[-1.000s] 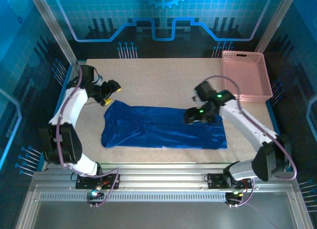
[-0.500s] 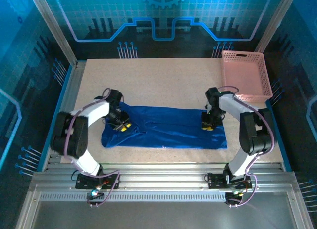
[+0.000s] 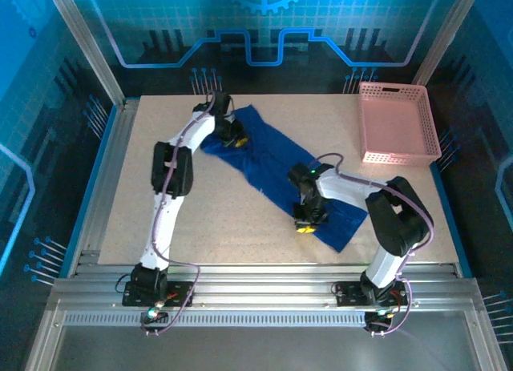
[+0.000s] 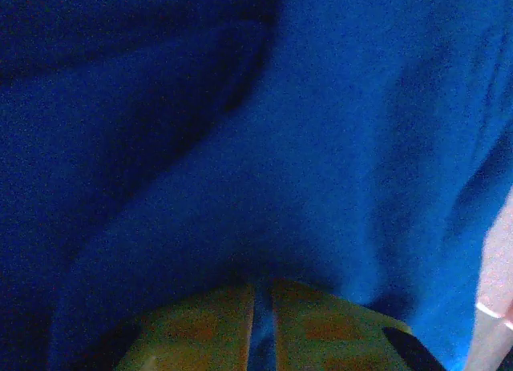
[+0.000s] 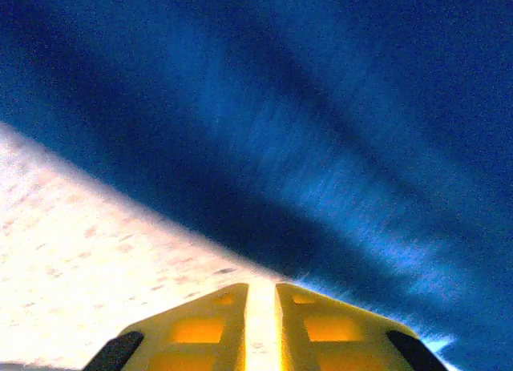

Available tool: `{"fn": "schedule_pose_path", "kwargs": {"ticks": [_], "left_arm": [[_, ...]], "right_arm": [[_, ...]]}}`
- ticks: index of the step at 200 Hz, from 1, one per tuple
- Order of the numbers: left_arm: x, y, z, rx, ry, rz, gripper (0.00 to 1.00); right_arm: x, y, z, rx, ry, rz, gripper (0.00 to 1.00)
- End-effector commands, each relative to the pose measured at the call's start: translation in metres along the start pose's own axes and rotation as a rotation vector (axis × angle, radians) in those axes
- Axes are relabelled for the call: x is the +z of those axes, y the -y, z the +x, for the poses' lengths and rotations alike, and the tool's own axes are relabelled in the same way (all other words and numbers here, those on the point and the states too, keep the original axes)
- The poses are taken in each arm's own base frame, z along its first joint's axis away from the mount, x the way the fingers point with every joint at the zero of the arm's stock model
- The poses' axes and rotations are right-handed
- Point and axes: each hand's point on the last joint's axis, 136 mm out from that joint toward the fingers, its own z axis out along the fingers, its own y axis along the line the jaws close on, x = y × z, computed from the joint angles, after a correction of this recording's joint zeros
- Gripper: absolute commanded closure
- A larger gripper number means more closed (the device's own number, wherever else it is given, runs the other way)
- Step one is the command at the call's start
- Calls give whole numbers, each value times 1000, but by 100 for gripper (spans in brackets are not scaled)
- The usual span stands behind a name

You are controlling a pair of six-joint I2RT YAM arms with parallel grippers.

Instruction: Fold and stack the t-shirts

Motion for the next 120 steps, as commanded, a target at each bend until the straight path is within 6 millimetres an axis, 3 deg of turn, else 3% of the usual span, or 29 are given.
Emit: {"fn": "schedule_pose_path", "kwargs": {"ticks": [1, 19, 40, 53, 63, 76, 85, 101, 120], "left_arm": [[49, -19, -1, -23, -87, 52, 81], [70, -9, -21, -146, -78, 238, 79], [73, 14, -37, -127, -17, 351, 78], [75, 21, -43, -126, -12, 396, 77], [77, 20, -46, -152, -17, 425, 78], [72, 21, -45, -139, -18, 423, 78], [68, 25, -42, -108, -20, 423, 78], [61, 30, -37, -75, -26, 417, 77], [56, 35, -36, -58, -31, 429, 71]], "right_arm": [[14, -59, 6, 38, -52, -97, 83], [24, -104, 5, -3, -81, -139, 83], [31, -158, -2, -30, -108, -247, 84], [22, -188, -9, -66, -99, -303, 84], [0, -192, -14, -114, -41, -280, 84], [-29, -166, -19, -117, 29, -197, 80], [-43, -133, -21, -90, 53, -139, 79], [-60, -56, -27, -18, 114, -39, 78], [-74, 9, -33, 57, 160, -37, 76]]}}
